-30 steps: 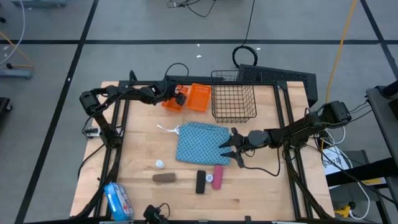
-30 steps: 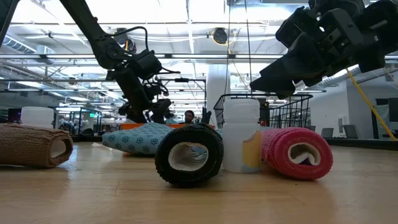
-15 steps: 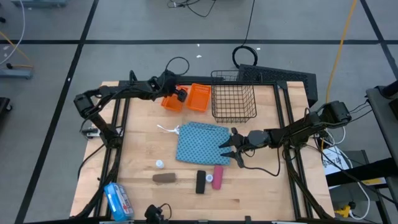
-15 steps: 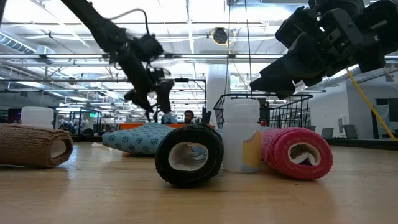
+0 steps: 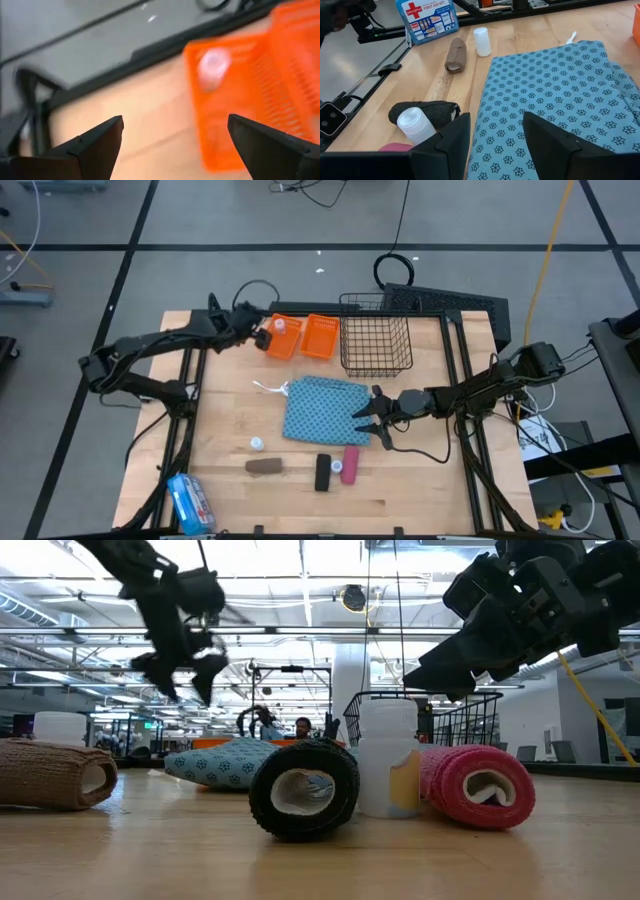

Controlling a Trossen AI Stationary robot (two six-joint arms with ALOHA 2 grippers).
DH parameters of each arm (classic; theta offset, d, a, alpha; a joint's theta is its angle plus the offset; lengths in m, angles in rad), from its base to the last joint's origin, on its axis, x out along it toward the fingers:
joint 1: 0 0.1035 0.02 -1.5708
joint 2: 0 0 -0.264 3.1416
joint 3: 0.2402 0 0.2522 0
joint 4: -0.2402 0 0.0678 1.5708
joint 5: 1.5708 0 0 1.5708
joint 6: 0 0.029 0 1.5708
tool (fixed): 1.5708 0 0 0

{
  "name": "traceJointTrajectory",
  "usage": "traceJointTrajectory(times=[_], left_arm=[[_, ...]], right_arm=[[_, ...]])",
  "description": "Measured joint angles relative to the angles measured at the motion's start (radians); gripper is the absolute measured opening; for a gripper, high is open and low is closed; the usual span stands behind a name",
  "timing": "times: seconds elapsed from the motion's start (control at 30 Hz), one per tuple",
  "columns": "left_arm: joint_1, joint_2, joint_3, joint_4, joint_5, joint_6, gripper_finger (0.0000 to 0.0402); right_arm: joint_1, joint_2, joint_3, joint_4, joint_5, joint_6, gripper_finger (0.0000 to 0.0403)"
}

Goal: Pick & Place Medicine items
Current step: Put the right transparent pill bottle into the left orange basket

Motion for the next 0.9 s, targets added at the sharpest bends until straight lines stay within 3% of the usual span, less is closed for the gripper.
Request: traceJointTrajectory(times=[0.17, 0.4, 0.9], left_arm=[[-0.002, 0.001, -0.124, 0.016, -0.008, -0.133, 0.0367], [-0.002, 0.002, -0.262, 0.233, 0.037, -0.2, 0.0367], [-0.056, 0.003, -0.29, 0.376, 0.063, -0.222, 0.0367]], right_arm=[[0.0, 0.0, 0.0, -0.001, 0.0, 0.0, 0.0171], [0.0, 0.0, 0.0, 0.0, 0.0, 0.0, 0.0171], [0.0, 0.0, 0.0, 0.0, 0.0, 0.0, 0.0171]])
